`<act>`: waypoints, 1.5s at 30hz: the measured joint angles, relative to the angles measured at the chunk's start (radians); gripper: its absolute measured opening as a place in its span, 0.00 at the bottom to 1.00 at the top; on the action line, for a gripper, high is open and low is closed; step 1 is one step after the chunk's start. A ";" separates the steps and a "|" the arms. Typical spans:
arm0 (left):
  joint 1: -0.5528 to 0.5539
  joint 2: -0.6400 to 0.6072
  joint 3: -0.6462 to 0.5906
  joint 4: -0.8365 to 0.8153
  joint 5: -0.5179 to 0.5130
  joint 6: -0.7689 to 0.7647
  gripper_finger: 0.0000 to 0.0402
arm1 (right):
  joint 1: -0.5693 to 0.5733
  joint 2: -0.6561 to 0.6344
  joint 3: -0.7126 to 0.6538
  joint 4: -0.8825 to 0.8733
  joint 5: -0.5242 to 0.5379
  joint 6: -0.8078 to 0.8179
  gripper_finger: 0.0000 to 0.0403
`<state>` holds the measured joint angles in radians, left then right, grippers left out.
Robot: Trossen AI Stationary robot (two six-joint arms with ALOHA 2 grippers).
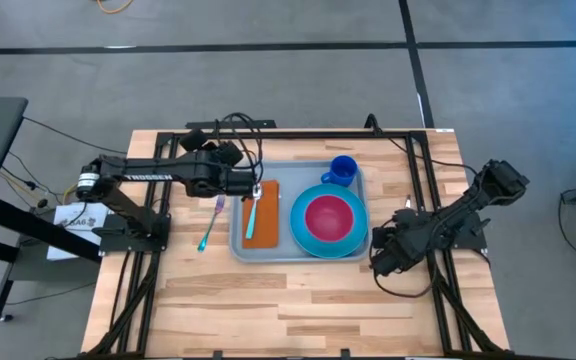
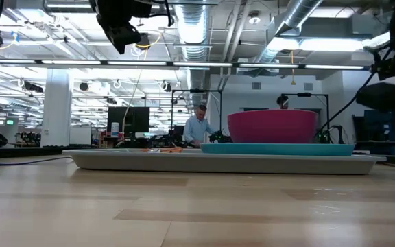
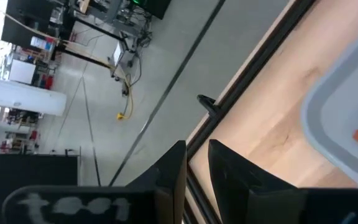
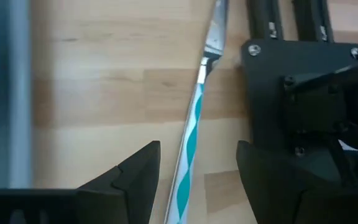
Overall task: Set up tray
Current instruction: Put the white patterned knife on the brown table napkin to the left of the blue plate
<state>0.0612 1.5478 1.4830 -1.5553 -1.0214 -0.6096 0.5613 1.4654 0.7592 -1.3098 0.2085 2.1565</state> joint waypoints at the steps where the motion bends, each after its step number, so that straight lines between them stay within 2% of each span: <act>1: 0.003 0.000 0.000 -0.001 -0.003 0.000 0.15 | -0.003 0.012 -0.005 0.004 0.000 0.021 0.51; 9: 0.007 0.000 0.000 -0.009 -0.024 0.001 0.15 | -0.012 0.177 -0.083 0.169 0.002 0.095 0.51; 14: 0.007 0.000 0.000 -0.009 -0.023 0.001 0.15 | -0.018 0.281 -0.080 0.177 0.019 0.152 0.51; 18: 0.007 0.000 0.000 -0.015 -0.015 0.001 0.15 | -0.013 0.315 -0.083 0.188 0.040 0.184 0.49; 22: 0.007 0.000 0.000 -0.016 -0.014 0.001 0.15 | 0.002 0.317 -0.076 0.193 0.048 0.189 0.41; 29: 0.007 0.000 0.000 -0.016 0.035 0.004 0.15 | -0.006 0.320 -0.078 0.221 0.059 0.171 0.16; 34: 0.007 0.000 0.000 -0.016 0.057 0.004 0.15 | 0.021 0.321 -0.066 0.225 0.060 0.155 0.06; 37: 0.007 0.000 0.000 -0.015 0.069 0.004 0.15 | 0.053 0.325 -0.027 0.218 0.056 0.140 0.07; 41: 0.007 0.000 0.000 -0.016 0.076 -0.003 0.15 | 0.101 0.326 0.017 0.227 0.047 0.110 0.14; 45: 0.007 0.000 0.000 -0.016 0.077 -0.004 0.15 | 0.133 0.324 0.033 0.236 0.035 0.112 0.15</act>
<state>0.0681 1.5482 1.4830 -1.5708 -0.9446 -0.6136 0.6944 1.7892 0.7918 -1.0743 0.2432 2.2689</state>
